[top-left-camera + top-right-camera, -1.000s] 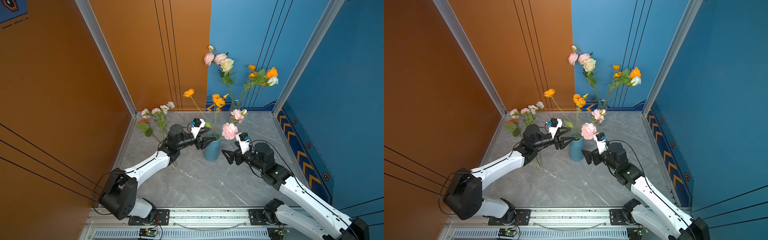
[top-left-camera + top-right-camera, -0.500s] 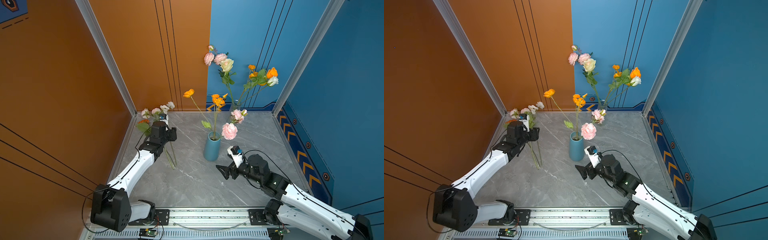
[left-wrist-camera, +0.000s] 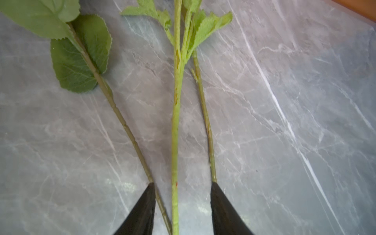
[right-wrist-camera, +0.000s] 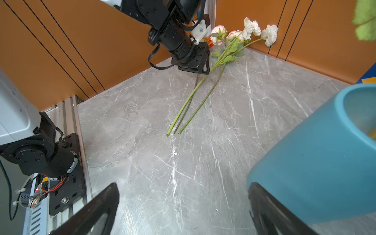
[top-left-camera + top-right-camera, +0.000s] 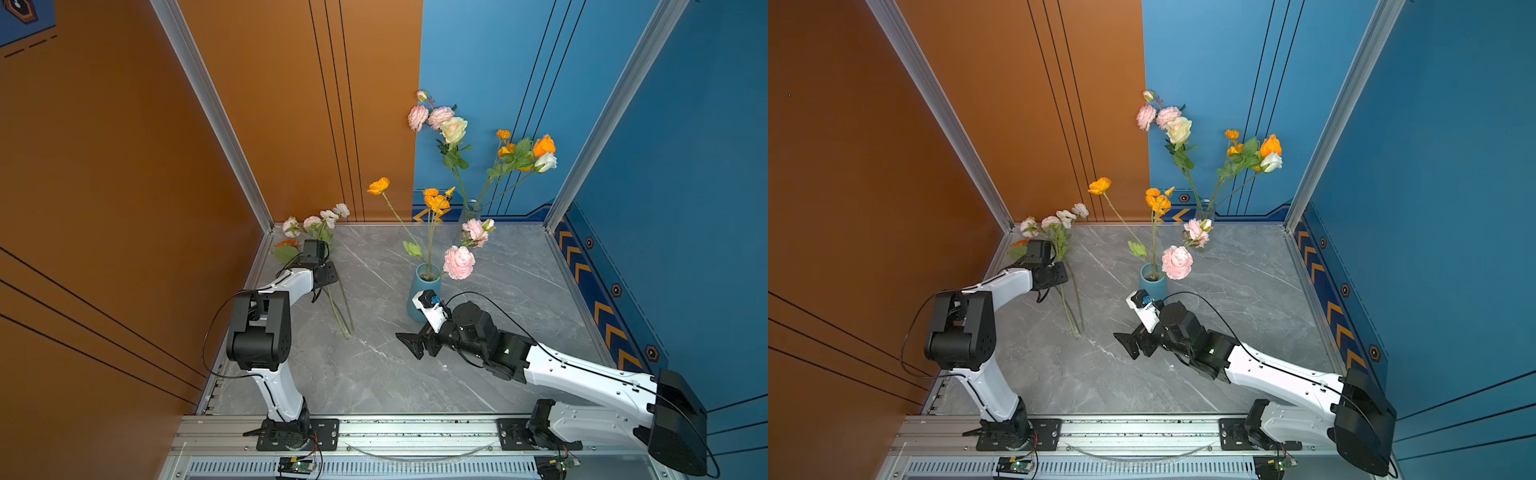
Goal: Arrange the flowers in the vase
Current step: 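Open the left gripper and draw it back to the flower pile, then close the left gripper around the white poppy stems in the pile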
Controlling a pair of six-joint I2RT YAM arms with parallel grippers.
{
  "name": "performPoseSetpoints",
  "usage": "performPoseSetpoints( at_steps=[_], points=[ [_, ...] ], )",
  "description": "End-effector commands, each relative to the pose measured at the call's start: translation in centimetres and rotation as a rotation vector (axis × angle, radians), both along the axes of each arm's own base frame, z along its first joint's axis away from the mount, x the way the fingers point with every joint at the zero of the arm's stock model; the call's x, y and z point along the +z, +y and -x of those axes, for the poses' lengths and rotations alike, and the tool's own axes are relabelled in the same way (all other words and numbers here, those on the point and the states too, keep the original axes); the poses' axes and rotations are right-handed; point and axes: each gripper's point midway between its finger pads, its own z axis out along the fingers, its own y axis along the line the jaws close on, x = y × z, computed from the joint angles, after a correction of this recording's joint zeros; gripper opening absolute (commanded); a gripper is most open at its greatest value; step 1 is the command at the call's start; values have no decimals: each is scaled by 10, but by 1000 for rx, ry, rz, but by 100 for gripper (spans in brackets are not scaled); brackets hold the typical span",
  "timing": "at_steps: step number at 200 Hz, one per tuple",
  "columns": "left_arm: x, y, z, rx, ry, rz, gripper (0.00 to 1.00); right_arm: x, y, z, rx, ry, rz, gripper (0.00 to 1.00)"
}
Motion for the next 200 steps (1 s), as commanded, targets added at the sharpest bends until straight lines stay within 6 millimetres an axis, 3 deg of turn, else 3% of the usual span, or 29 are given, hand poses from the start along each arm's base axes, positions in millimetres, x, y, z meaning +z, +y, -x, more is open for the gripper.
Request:
performPoseSetpoints(
  at_steps=[1, 30, 121, 184, 200],
  points=[
    [4, 15, -18, 48, -20, -23, 40, 6, 7, 2, 24, -9, -21, 100],
    [-4, 24, -24, 70, 37, -26, 37, 2, 4, -1, 16, -6, -11, 100],
    [-34, 10, -39, 41, 185, 39, 32, -6, 1, -13, 10, 16, -19, 100],
    [-39, 8, -42, 41, 214, 33, 21, -4, -8, -17, -3, 20, -28, 100],
    [-39, 6, -43, 28, 213, 33, 7, -2, -12, -17, -8, 17, -31, 100]
  ],
)
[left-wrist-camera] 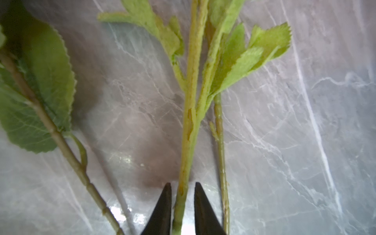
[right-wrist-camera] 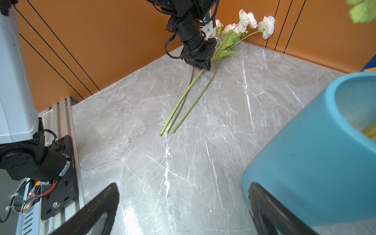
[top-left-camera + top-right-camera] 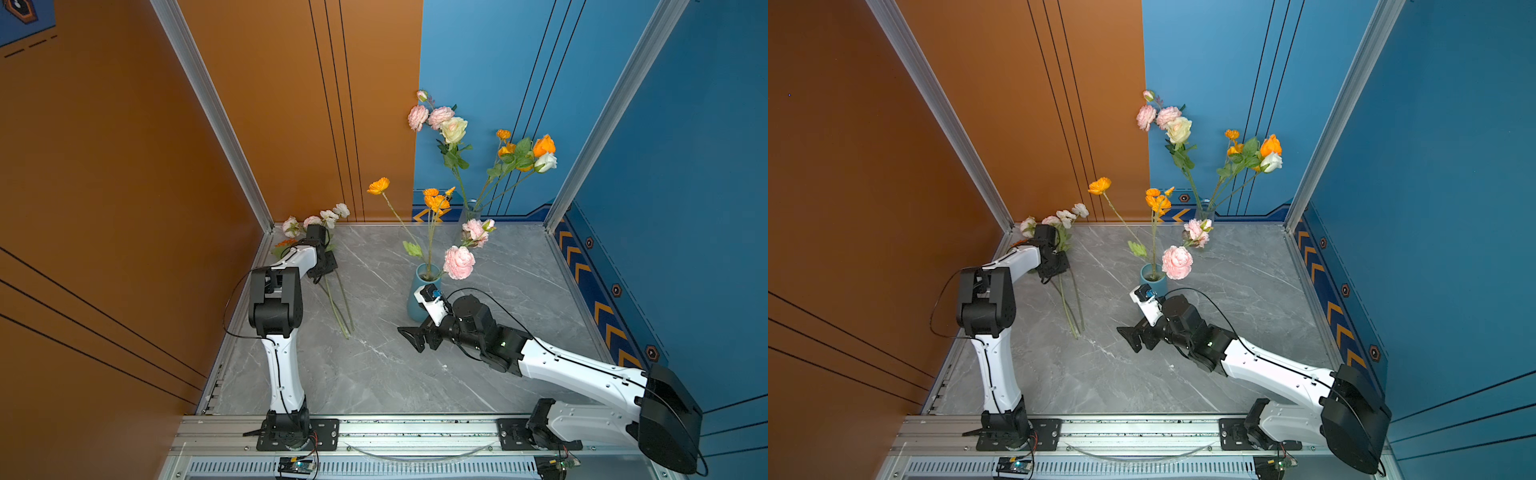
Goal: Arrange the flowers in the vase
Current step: 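Close the left gripper around the white poppy stems in the pile, then lift the white poppies and carry them toward the teal cylinder with the left gripper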
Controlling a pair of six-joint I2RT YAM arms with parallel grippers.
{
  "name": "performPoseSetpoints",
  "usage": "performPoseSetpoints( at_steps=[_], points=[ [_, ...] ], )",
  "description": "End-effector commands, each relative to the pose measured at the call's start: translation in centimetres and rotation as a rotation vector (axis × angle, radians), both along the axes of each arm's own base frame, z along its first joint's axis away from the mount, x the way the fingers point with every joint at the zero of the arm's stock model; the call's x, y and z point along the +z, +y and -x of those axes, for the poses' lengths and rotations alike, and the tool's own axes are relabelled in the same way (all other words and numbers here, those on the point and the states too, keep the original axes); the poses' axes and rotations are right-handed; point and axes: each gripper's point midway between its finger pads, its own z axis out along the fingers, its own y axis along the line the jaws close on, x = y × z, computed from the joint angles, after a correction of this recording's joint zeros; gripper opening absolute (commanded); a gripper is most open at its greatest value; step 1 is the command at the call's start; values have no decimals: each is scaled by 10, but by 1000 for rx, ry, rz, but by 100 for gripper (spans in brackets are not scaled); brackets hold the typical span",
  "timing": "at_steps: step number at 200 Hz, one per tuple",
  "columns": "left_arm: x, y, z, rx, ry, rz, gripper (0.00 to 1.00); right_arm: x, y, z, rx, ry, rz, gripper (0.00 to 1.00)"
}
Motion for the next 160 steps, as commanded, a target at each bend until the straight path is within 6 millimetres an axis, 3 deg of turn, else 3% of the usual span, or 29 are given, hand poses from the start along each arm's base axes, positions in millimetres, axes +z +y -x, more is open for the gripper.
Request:
performPoseSetpoints(
  at_steps=[1, 8, 31, 73, 103, 160],
  points=[
    [-3, -5, 4, -16, 33, 5, 6, 9, -5, 2, 3, -17, -28, 100],
    [-2, -4, 4, -17, 32, 6, 0, 9, -6, 3, 2, -18, -29, 100],
    [11, -2, 8, -15, 12, 4, 0, 12, -11, 4, -8, -26, -34, 100],
    [69, -5, 19, -37, -89, 1, 0, 13, -13, 4, -12, -31, -41, 100],
    [108, -9, 42, -40, -159, 3, 0, 18, -10, 4, -3, -34, -59, 100],
    [160, -22, 92, -77, -278, 10, 0, 19, -7, 1, 7, -35, -61, 100]
  ],
)
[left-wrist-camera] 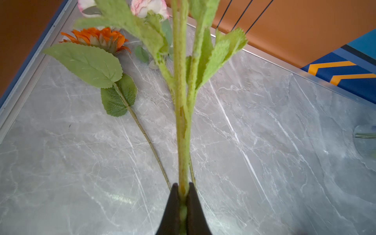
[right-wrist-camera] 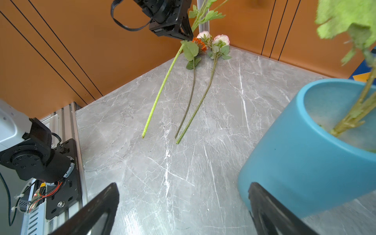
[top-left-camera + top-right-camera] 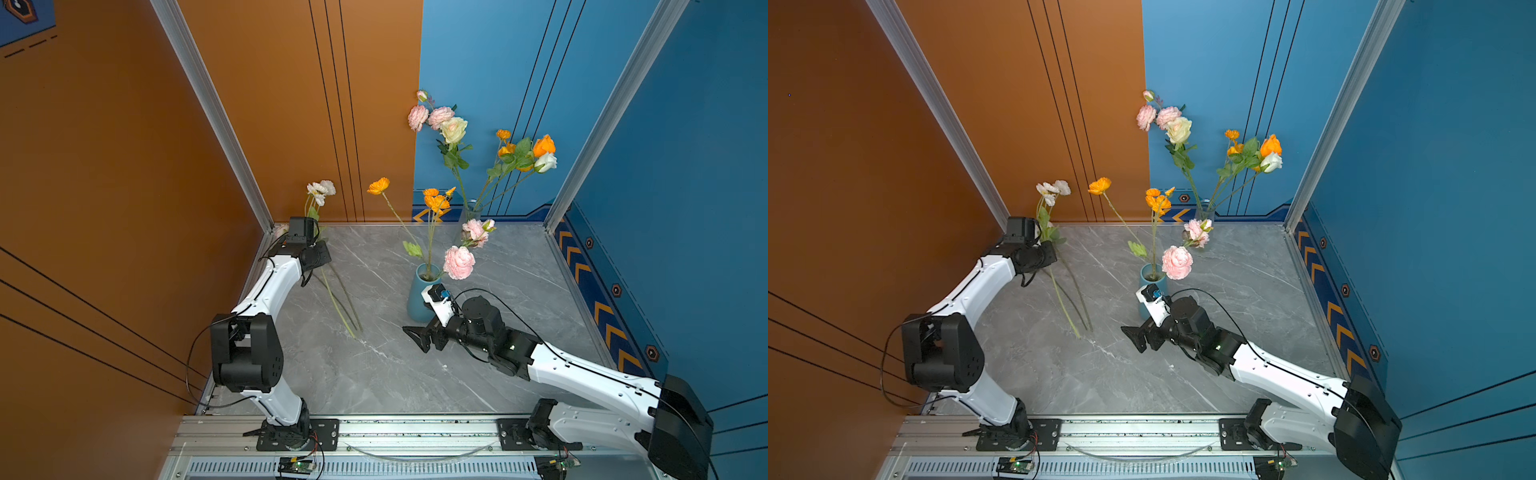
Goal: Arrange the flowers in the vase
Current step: 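Lift the white poppies and carry them toward the teal cylinder with the left gripper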
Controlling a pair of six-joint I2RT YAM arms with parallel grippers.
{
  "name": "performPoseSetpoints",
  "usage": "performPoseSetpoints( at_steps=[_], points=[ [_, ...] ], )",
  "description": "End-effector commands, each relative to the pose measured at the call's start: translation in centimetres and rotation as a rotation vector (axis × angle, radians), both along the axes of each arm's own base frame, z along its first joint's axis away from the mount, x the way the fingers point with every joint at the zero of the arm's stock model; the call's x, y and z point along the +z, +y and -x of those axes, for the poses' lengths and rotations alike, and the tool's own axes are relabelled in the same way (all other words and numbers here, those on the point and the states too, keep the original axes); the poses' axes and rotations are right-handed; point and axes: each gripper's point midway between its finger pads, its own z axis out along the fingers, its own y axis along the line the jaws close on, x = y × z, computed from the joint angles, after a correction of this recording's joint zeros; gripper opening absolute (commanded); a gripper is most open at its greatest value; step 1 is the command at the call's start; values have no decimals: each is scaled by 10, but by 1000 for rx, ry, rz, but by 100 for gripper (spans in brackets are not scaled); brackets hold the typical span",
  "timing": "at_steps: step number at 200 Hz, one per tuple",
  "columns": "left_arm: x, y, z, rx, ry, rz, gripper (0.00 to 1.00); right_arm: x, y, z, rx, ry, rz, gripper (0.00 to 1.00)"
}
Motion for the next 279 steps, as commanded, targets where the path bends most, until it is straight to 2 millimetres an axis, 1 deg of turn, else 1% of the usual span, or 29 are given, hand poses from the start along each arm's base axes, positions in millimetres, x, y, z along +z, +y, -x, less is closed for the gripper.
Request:
performPoseSetpoints(
  at_steps=[1, 26, 51, 61, 65, 70, 73, 88, 111, 133, 153, 174, 203, 216, 238, 249, 253, 255, 259, 279],
  points=[
    [7, -9, 21, -34, -15, 6, 0, 8, 5, -1, 17, -14, -29, 100],
    [46, -24, 35, -73, -149, 31, 0, 9, 4, -3, 14, -22, -18, 100],
    [90, -38, 51, -83, -333, 76, 0, 14, -4, -10, -15, -46, -2, 100],
    [114, -44, 59, -98, -439, 93, 0, 17, -7, -12, -24, -53, -5, 100],
    [120, -46, 63, -104, -474, 95, 0, 18, -9, -13, -27, -53, -6, 100],
    [142, -50, 65, -114, -564, 98, 0, 20, -11, -14, -32, -55, -8, 100],
    [138, -52, 69, -119, -578, 93, 0, 21, -12, -15, -34, -56, -8, 100],
    [163, -56, 85, -117, -703, 65, 0, 22, -17, -16, -44, -59, -5, 100],
    [195, -65, 106, -136, -820, 37, 0, 23, -22, -18, -56, -64, 5, 100],
    [229, -84, 123, -202, -964, 66, 0, 25, -31, -20, -85, -75, 17, 100],
    [265, -103, 140, -262, -1129, 113, 0, 26, -39, -20, -101, -77, 15, 100],
    [294, -123, 153, -319, -1267, 153, 0, 26, -46, -20, -120, -76, 27, 100],
    [321, -148, 164, -359, -1430, 173, 0, 28, -60, -20, -154, -85, 37, 100],
    [329, -161, 165, -380, -1485, 178, 0, 29, -67, -20, -169, -87, 38, 100],
    [335, -182, 162, -406, -1538, 173, 0, 27, -78, -21, -195, -83, 39, 100],
    [338, -191, 163, -412, -1573, 172, 0, 26, -80, -19, -191, -80, 41, 100],
    [339, -193, 162, -410, -1585, 171, 0, 26, -80, -18, -191, -78, 41, 100],
    [340, -194, 163, -411, -1592, 173, 0, 27, -86, -23, -214, -79, 40, 100],
    [341, -196, 162, -407, -1602, 172, 0, 27, -90, -24, -223, -78, 41, 100],
    [346, -200, 156, -387, -1626, 179, 0, 28, -96, -25, -236, -76, 37, 100]
  ],
)
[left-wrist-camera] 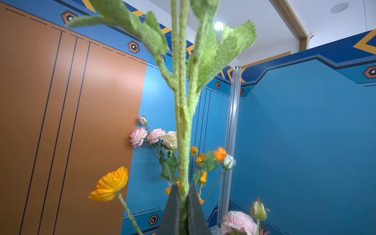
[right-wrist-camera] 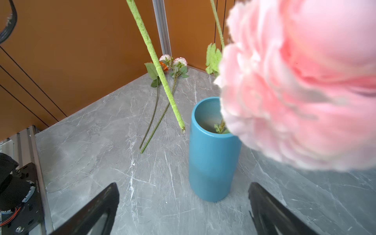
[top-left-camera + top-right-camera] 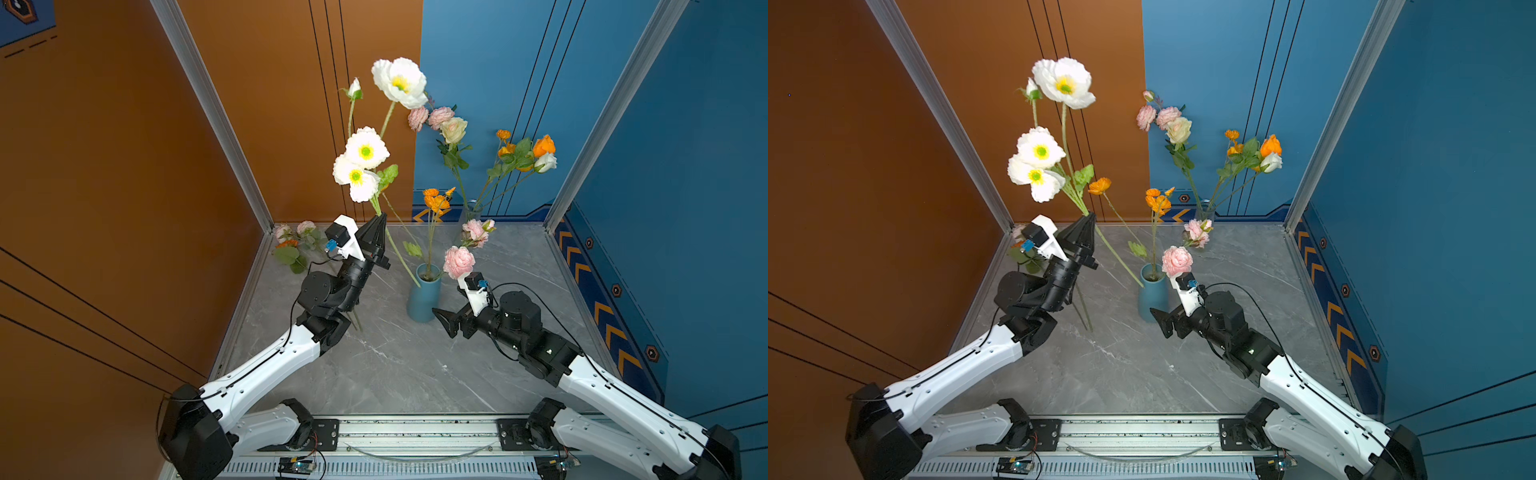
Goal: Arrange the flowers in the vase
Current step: 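Lift the white poppies and carry them toward the teal cylinder with the left gripper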
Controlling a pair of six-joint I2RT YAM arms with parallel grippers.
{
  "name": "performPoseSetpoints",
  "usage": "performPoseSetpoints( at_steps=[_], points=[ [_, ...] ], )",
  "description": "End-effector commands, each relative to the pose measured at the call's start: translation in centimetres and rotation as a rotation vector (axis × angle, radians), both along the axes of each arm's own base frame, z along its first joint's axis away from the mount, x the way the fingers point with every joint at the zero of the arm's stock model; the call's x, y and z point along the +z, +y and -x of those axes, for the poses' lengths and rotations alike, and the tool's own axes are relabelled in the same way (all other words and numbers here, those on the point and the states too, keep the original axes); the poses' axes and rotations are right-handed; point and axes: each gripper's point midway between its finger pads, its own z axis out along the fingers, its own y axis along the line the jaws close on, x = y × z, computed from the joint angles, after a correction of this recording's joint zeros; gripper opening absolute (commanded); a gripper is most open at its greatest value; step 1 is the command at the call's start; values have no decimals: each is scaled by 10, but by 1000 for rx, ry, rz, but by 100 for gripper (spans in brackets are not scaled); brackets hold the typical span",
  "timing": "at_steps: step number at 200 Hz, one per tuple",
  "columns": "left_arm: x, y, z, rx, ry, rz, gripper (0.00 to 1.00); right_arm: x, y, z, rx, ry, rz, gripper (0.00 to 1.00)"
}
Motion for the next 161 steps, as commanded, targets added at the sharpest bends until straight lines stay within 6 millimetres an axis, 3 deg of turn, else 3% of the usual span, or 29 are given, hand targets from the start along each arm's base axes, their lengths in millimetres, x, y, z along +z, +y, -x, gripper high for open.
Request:
performPoseSetpoints(
  at_steps=[1, 26, 61, 115, 161],
  points=[
    [49, 15, 19, 39, -173, 105, 0, -10, -13, 0, -27, 23, 31, 100],
    [58, 15, 17, 41, -172, 129, 0, -10, -20, -2, -40, 27, 24, 100],
    [52, 16, 9, 64, -140, 115, 0, -14, -19, -5, -38, 40, 13, 100],
    [21, -2, -19, 25, -74, 77, 0, -11, -18, -7, -34, 36, 3, 100],
    [-8, -18, -32, -31, -41, 101, 0, -11, -14, -9, -23, 42, -3, 100]
  ],
)
